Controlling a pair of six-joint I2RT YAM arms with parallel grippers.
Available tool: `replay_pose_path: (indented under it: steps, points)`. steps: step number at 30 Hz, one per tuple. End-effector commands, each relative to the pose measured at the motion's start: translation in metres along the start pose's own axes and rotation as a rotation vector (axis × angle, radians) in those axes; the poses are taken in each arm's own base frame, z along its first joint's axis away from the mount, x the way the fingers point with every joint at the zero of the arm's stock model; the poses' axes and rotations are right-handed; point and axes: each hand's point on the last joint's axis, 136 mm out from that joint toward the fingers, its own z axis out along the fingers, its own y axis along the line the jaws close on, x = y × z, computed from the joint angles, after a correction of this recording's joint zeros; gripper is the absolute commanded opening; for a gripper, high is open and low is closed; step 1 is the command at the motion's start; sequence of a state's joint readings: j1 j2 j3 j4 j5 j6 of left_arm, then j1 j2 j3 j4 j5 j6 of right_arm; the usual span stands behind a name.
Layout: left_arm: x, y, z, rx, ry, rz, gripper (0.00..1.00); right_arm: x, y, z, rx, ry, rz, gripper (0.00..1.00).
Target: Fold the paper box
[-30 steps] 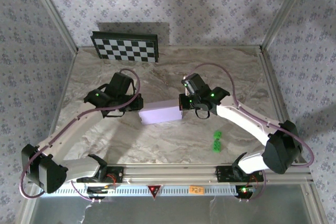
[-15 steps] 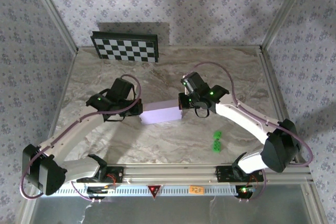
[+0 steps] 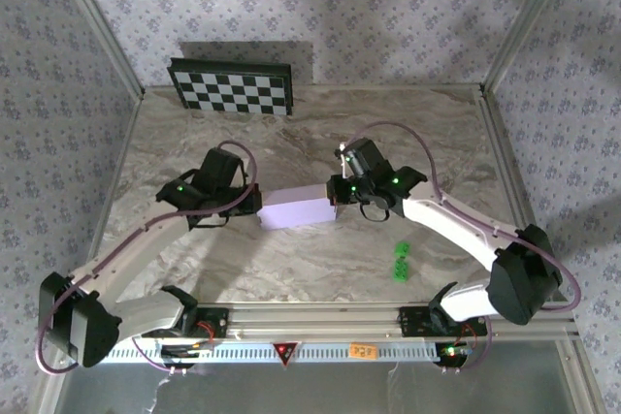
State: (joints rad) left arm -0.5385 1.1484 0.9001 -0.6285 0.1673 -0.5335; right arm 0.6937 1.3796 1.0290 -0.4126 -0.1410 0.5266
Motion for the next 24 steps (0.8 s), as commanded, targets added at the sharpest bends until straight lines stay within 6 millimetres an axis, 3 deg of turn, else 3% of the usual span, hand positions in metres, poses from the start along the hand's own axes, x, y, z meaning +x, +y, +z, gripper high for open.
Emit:
replay_pose_path:
  steps: [1, 4, 11, 14, 19, 24]
  points:
    - [0.054, 0.049, 0.021, -0.152, 0.188, -0.059, 0.01, 0.069, -0.057, 0.019, 0.181, 0.225, 0.074, 0.0]
    - [0.042, 0.04, 0.011, -0.125, 0.147, -0.049, 0.01, 0.056, -0.047, 0.016, 0.155, 0.195, 0.062, 0.0]
    - [-0.015, -0.01, -0.024, 0.019, -0.001, -0.014, 0.04, 0.003, 0.002, 0.003, -0.004, 0.08, 0.02, 0.0]
    - [-0.026, -0.028, -0.027, 0.087, -0.014, -0.012, 0.05, -0.01, 0.012, 0.002, -0.039, 0.06, 0.018, 0.0]
    - [-0.012, -0.027, -0.008, 0.09, 0.056, -0.018, 0.05, -0.006, 0.01, 0.007, -0.052, 0.08, 0.026, 0.0]
    - [0.017, 0.005, 0.012, -0.027, 0.141, -0.021, 0.03, 0.012, -0.012, 0.015, -0.004, 0.124, 0.063, 0.0]
